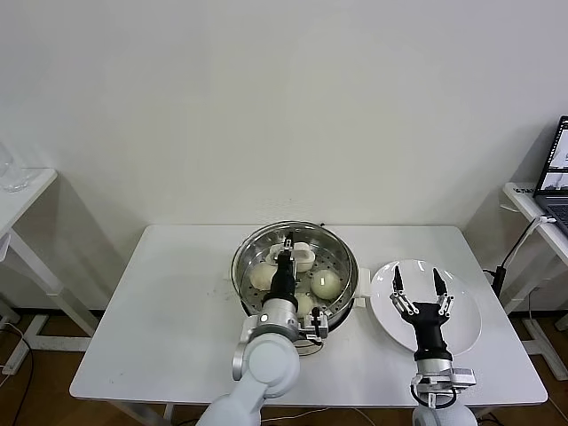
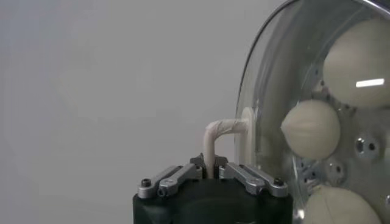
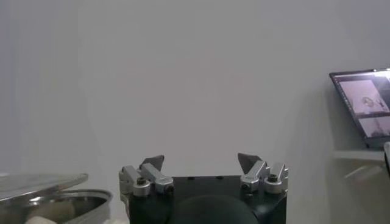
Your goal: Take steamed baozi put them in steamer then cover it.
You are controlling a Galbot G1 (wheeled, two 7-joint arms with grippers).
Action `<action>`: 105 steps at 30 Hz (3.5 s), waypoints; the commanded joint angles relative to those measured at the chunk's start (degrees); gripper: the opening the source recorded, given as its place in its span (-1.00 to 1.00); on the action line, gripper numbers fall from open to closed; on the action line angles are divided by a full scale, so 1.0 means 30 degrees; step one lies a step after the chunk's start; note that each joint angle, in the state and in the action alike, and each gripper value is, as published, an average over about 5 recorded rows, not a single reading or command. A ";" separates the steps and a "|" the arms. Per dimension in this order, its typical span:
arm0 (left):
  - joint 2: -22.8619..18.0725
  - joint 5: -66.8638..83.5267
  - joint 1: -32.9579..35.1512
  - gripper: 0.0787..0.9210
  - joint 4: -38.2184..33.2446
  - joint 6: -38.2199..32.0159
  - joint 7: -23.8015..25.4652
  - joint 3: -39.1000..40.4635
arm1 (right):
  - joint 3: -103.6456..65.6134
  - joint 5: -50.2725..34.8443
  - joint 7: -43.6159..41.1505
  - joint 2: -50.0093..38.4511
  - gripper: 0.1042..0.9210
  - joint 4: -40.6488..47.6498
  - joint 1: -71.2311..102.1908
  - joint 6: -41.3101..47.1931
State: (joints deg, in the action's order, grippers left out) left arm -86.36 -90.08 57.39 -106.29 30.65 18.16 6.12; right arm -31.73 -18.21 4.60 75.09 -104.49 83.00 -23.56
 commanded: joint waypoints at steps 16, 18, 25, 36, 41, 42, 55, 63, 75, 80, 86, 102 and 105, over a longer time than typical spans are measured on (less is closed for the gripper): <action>-0.1307 -0.1240 0.0063 -0.73 0.1160 -0.0104 -0.0341 0.0019 | 0.0109 0.0520 -0.0038 0.0054 0.76 0.0578 -0.0006 -0.0312; -0.1383 -0.1304 0.0081 -0.73 0.1221 -0.0142 -0.0379 0.0017 | 0.0112 0.0555 -0.0044 0.0059 0.76 0.0627 0.0000 -0.0341; -0.1560 -0.1618 0.0214 -0.73 0.1375 -0.0262 -0.0480 -0.0016 | 0.0090 0.0604 -0.0079 0.0027 0.76 0.0558 0.0043 -0.0363; -0.1748 -0.2083 0.0613 -0.73 0.1442 -0.0488 -0.0602 -0.0231 | 0.0155 0.0661 -0.0102 0.0019 0.76 0.0558 0.0037 -0.0395; -0.1784 -0.2266 0.0733 -0.73 0.1514 -0.0639 -0.0685 -0.0283 | 0.0210 0.0716 -0.0113 0.0019 0.76 0.0531 0.0058 -0.0403; -0.1793 -0.2306 0.0756 -0.73 0.1583 -0.0713 -0.0706 -0.0301 | 0.0215 0.0722 -0.0119 0.0017 0.76 0.0528 0.0062 -0.0406; -0.1409 -0.2780 0.1567 -0.49 0.0582 -0.1349 -0.1172 -0.0477 | 0.0272 0.0693 -0.0132 -0.0117 0.76 0.0559 0.0016 -0.0444; 0.0510 -0.2628 0.3171 0.06 -0.2696 -0.1249 -0.1495 -0.0049 | 0.0328 0.0651 -0.0140 -0.0277 0.76 0.0886 -0.0204 -0.0519; 0.3150 0.2451 0.7937 0.75 -0.9228 -0.1440 -0.4091 -0.1355 | 0.0664 0.0481 -0.0145 -0.0478 0.76 0.1391 -0.0687 -0.0478; 0.3954 1.1530 1.0159 0.77 -1.1088 -0.3970 -0.7338 -0.5855 | 0.0531 0.0128 -0.0187 -0.0694 0.76 0.0456 -0.0586 0.0544; 0.2731 2.1528 1.1158 0.77 -1.0487 -0.7322 -0.8619 -1.1913 | 0.0212 -0.0201 -0.0315 -0.0891 0.76 -0.1164 -0.0187 0.1774; 0.0380 2.4768 1.1983 0.77 -0.7159 -1.0766 -0.7414 -1.5036 | -0.0169 -0.0470 -0.0027 -0.1111 0.76 -0.3121 0.0409 0.2790; 0.0260 2.4946 1.2311 0.77 -0.7091 -1.0949 -0.7293 -1.5129 | -0.0172 -0.0393 0.0061 -0.1123 0.76 -0.3303 0.0477 0.2873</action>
State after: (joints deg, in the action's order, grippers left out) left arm -83.46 -24.60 90.88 -129.54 3.88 -2.91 -32.14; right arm -32.00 -19.29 4.37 71.85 -111.38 83.98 -16.73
